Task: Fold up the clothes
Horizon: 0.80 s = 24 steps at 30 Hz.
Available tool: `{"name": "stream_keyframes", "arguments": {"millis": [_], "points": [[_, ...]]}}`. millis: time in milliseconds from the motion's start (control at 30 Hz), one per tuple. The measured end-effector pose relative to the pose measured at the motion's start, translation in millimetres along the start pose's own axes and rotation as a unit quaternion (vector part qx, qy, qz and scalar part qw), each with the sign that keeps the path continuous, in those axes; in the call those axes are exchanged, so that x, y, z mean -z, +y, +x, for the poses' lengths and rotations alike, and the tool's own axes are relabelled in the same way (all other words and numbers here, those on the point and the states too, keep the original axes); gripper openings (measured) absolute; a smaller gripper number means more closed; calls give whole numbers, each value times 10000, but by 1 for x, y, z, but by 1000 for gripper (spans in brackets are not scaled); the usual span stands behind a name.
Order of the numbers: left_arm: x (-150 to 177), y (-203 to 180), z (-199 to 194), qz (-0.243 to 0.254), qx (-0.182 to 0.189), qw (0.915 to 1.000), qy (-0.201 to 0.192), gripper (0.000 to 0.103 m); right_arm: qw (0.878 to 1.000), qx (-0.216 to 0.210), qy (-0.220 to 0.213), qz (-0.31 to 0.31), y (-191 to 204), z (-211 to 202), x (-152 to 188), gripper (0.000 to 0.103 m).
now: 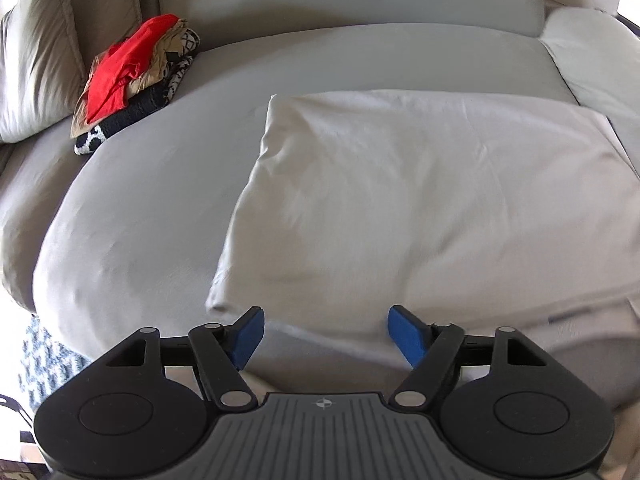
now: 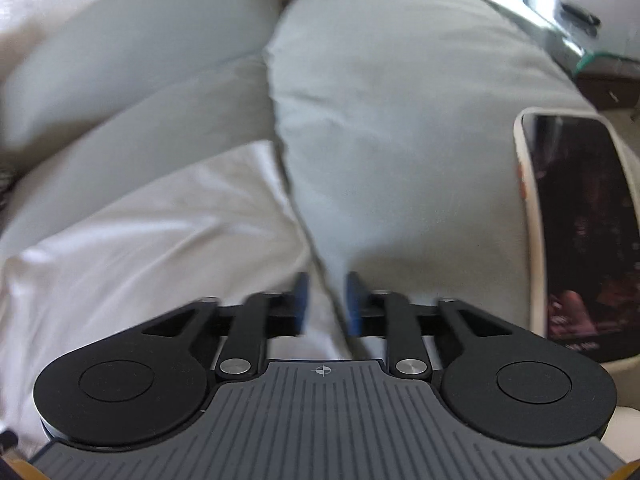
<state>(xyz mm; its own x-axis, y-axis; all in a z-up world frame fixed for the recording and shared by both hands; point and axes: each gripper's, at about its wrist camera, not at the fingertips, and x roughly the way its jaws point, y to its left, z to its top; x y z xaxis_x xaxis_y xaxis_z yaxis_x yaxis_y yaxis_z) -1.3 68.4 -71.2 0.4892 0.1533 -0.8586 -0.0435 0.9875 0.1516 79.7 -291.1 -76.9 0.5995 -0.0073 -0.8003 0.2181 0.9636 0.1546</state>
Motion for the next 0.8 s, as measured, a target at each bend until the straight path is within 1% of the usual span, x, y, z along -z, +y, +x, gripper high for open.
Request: {"name": "stream_keyframes", "arguments": {"millis": [67, 167, 233, 300, 367, 400, 467, 500, 567, 633, 767, 800], "points": [[6, 5, -12, -3, 159, 9998, -82, 67, 9997, -193, -82, -109, -1, -18, 5, 35], [12, 12, -27, -42, 418, 9988, -248, 67, 9969, -774, 15, -129, 5, -26, 11, 37], [9, 10, -27, -215, 682, 9955, -619, 67, 9920, -1252, 54, -143, 13, -23, 15, 36], [0, 2, -18, -464, 860, 9916, -851, 65, 9908, -1330, 13, -240, 30, -17, 19, 36], [-8, -13, -6, -467, 757, 9909, -1013, 64, 9897, -1376, -131, -383, 49, -8, 23, 34], [-12, -22, -1, -457, 694, 9905, -1093, 63, 9904, -1276, -104, -515, 57, -2, 25, 34], [-15, -38, 10, -157, 486, 9913, -1216, 64, 9903, -1096, -2, -851, 67, 4, 31, 35], [-15, -45, 16, 87, 274, 9929, -1155, 63, 9891, -1026, 68, -1055, 69, 4, 35, 35], [-9, -46, 28, 383, -147, 9963, -759, 63, 9849, -934, 233, -1437, 69, 0, 44, 35], [-1, -31, 24, 297, -129, 9976, -611, 62, 9834, -993, 442, -1452, 61, -10, 53, 35], [10, -8, 20, 139, -91, 9998, -93, 62, 9793, -1117, 859, -1456, 44, -31, 70, 35], [13, -5, 21, 63, -161, 9998, 39, 61, 9798, -1217, 892, -1313, 40, -34, 70, 37]]}}
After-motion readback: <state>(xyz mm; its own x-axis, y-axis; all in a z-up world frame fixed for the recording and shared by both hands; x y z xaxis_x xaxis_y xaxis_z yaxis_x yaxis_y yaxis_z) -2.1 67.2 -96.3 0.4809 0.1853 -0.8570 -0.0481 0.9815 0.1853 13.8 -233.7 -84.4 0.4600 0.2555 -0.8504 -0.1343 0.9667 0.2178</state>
